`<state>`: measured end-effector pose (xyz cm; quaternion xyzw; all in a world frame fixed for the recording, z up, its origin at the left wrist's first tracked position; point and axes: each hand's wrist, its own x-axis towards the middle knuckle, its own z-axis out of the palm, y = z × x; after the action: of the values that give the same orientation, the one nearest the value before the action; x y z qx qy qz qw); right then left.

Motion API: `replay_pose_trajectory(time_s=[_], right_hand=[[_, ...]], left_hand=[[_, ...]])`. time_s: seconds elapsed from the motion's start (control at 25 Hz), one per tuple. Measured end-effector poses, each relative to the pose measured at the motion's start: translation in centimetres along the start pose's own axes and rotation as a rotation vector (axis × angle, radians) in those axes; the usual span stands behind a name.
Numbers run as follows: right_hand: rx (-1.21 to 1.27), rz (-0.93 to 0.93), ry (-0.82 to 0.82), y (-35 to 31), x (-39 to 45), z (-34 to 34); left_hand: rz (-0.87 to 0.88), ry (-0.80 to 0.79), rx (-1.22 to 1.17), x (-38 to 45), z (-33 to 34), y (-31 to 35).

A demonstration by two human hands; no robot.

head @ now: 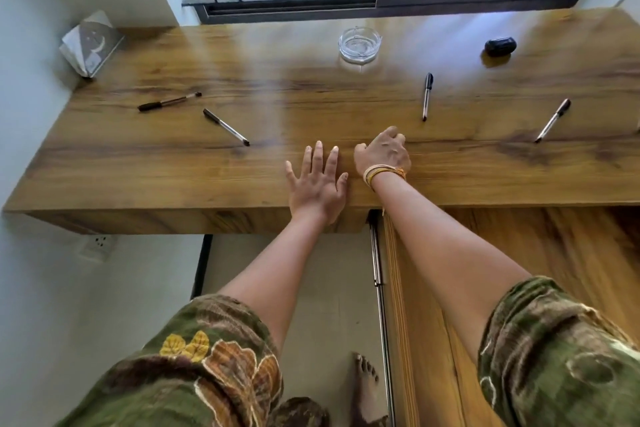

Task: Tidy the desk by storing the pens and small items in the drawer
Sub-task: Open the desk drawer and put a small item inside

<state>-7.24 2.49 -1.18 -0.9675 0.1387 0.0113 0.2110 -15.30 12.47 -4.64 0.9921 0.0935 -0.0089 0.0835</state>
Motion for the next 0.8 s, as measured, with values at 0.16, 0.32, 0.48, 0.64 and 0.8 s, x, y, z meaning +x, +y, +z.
replay_pose_trajectory(time_s=[0.16, 0.32, 0.48, 0.64, 0.8], right_hand=[[-0.098, -0.23, 0.073, 2.0, -2.1, -0.1], [0.133, -0.401, 0.117, 6.9, -5.6, -1.6], [0.376, -0.453, 0.216, 13.4, -9.5, -2.1], [0.246, -0.236, 0.141, 18.8, -11.3, 0.2], [0.157, -0.006, 0.012, 19.7, -10.8, 2.4]], left_hand=[[0.0, 0.005, 0.009, 0.0, 0.0, 0.1], [0.01, -0.094, 0.002, -0.5, -0.5, 0.5], [0.062, -0.145, 0.051, -3.4, 0.0, 1.9], [0.043, -0.241, 0.008, -4.1, -0.7, 2.5], [0.018, -0.395, 0.013, -3.0, -1.7, 2.8]])
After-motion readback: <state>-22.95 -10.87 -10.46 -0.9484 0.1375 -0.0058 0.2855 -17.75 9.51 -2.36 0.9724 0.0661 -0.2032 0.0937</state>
